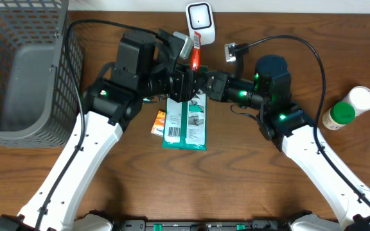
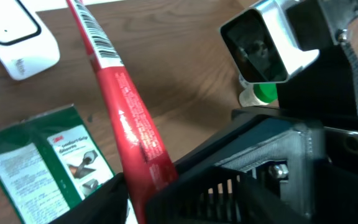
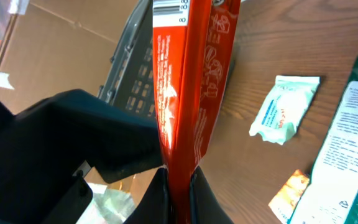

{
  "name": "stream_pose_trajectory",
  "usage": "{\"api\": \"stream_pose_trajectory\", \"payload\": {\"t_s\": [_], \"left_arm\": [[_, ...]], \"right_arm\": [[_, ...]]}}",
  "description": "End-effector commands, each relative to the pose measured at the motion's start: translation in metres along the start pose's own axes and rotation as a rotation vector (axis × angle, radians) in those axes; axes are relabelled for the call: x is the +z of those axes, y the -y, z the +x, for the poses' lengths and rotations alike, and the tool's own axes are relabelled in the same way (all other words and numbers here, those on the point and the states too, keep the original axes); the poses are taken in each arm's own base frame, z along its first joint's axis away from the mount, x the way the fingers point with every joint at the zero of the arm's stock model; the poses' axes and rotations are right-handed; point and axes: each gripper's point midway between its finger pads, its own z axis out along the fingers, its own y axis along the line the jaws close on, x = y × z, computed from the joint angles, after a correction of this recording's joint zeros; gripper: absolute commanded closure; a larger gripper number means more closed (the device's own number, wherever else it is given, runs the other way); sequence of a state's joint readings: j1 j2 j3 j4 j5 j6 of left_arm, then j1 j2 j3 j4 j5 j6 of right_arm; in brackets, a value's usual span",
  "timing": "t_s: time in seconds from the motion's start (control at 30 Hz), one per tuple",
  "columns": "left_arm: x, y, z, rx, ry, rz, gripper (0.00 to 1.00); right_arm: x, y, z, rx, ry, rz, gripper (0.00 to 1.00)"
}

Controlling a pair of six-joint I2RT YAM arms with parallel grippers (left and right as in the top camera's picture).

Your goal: Scan the item barcode

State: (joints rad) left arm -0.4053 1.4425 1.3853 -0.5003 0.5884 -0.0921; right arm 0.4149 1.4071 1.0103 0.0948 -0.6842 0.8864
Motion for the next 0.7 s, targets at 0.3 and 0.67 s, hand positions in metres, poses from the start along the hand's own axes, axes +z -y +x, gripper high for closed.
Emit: {"api": "stream_pose_trajectory", "payload": {"t_s": [0.3, 0.67], "left_arm": [[0.019, -0.028, -0.015, 0.026, 0.057, -0.097, 0.48], [-0.003, -0.032, -0.033, -0.042, 0.138, -0.13, 0.38]], "right_arm": [[0.002, -0.022, 0.015, -0.021, -0.065, -0.079, 0.99], [0.002, -0.022, 0.015, -0.04, -0.067, -0.082, 0.99]]}}
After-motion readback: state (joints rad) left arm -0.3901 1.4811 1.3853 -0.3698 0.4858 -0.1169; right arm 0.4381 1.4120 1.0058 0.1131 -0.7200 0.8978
